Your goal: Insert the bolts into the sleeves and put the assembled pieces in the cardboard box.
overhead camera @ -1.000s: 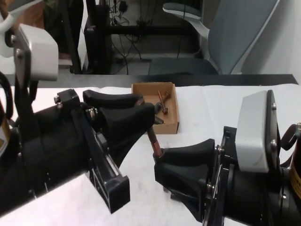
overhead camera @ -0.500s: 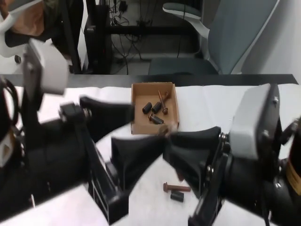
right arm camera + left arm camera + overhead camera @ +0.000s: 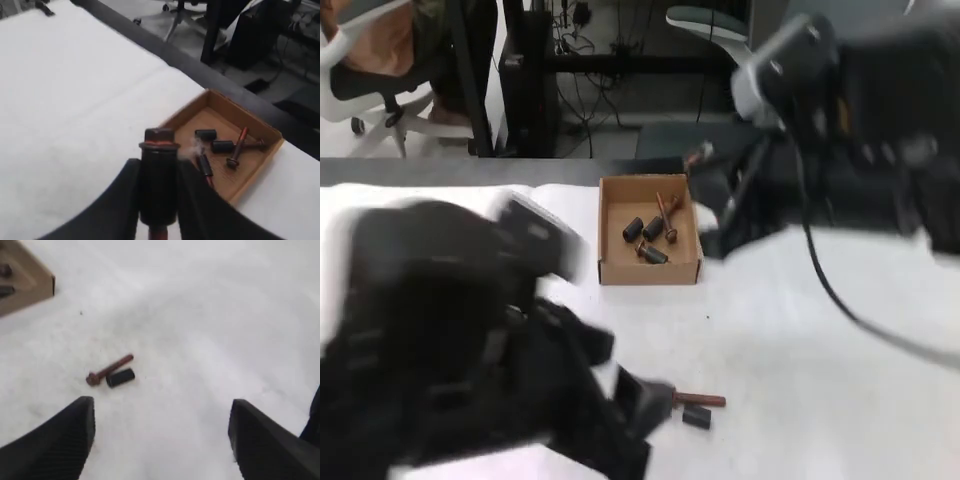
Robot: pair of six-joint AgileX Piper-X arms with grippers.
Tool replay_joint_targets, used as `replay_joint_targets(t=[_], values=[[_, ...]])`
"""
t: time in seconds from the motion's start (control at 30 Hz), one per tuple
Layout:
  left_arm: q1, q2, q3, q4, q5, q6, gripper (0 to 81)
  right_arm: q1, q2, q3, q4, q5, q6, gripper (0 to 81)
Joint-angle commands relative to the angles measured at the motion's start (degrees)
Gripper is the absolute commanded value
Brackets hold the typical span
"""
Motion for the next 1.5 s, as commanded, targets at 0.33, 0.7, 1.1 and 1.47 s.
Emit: replay_joint_targets(t=[0.33, 0.7, 1.1, 1.47], values=[[-0.19, 24.52, -8.36, -3.73, 1.84, -0.61, 70.0, -3.09, 31.44, -29.95, 20.16, -1.51, -9.05, 0.3], [-0.19, 30.31, -10.28, -1.77, -1.53, -14.85, 62.0, -3.09, 40.5, -40.18, 25.08, 4.37, -11.74, 66.1], [-3.06, 40.02, -16.5, -3.66, -2.62, -18.0, 62.0, -3.09, 30.24, -41.71, 30.01, 4.89, -11.28, 66.1], [-2.96, 45.86, -24.69, 1.32, -5.44, -17.2, 62.0, -3.09, 20.34, -41.71, 31.24, 3.15, -11.24, 66.1]])
